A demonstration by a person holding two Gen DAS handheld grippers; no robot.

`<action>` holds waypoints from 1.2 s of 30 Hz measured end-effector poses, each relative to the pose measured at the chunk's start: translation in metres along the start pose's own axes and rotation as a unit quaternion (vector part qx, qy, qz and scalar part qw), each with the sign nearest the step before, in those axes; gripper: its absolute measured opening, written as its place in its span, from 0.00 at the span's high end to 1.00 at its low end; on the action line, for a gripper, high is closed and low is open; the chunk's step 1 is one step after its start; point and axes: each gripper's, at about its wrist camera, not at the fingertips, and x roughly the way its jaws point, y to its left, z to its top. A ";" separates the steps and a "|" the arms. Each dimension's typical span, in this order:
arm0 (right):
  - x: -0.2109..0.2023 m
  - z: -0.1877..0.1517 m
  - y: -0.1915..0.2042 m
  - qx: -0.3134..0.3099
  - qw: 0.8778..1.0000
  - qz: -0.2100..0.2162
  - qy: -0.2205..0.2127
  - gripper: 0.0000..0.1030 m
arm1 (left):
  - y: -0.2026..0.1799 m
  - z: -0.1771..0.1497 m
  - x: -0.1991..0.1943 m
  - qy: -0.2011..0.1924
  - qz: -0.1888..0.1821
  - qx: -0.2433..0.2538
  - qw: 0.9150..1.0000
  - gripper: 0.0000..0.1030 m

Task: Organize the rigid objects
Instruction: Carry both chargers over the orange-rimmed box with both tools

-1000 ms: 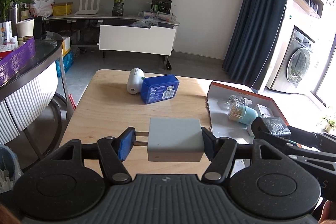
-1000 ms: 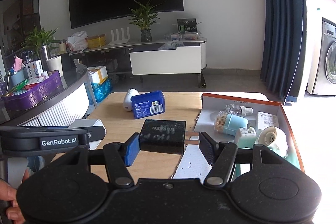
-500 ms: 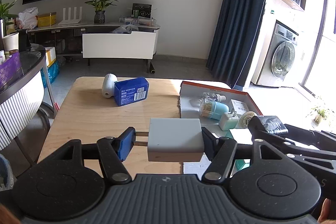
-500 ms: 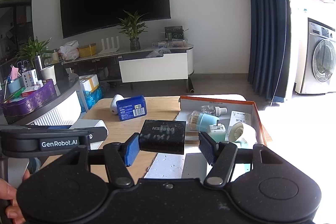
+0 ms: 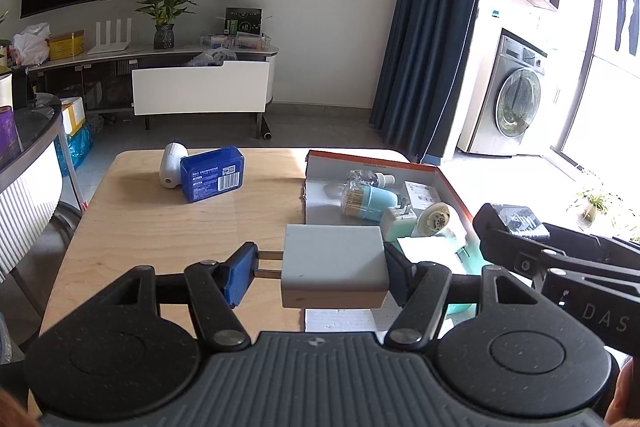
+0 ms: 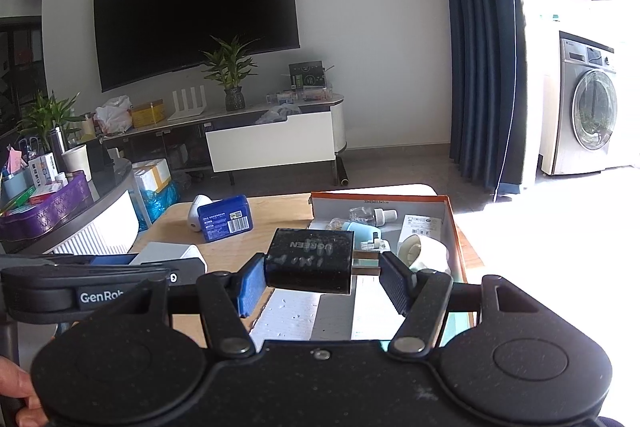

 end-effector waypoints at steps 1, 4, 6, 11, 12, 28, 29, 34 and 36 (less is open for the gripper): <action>-0.001 0.000 -0.002 0.001 1.000 -0.002 -0.001 0.28 | -0.002 0.000 0.001 0.000 -0.001 0.001 1.000 0.35; -0.002 0.000 -0.006 0.005 1.000 -0.009 -0.003 0.28 | -0.008 -0.001 0.004 0.003 -0.009 0.006 1.000 0.35; -0.002 0.000 -0.009 0.007 1.000 -0.012 -0.003 0.28 | -0.012 -0.001 0.006 0.004 -0.013 0.011 1.000 0.35; 0.000 -0.001 -0.013 0.011 1.000 -0.019 -0.001 0.28 | -0.018 0.000 0.011 0.006 -0.021 0.017 1.000 0.35; 0.000 -0.001 -0.013 0.012 1.000 -0.020 -0.001 0.28 | -0.019 0.000 0.012 0.007 -0.023 0.018 1.000 0.35; 0.014 -0.003 -0.031 0.026 0.999 -0.042 0.011 0.28 | -0.033 0.000 0.034 0.024 -0.042 0.030 0.998 0.35; 0.016 -0.004 -0.033 0.028 0.999 -0.043 0.014 0.28 | -0.034 0.000 0.036 0.027 -0.043 0.030 0.998 0.35; 0.022 -0.006 -0.039 0.033 0.998 -0.048 0.023 0.29 | -0.036 -0.002 0.042 0.034 -0.048 0.030 0.998 0.35; 0.023 -0.004 -0.040 0.033 0.998 -0.049 0.022 0.29 | -0.036 -0.001 0.044 0.037 -0.049 0.029 0.998 0.35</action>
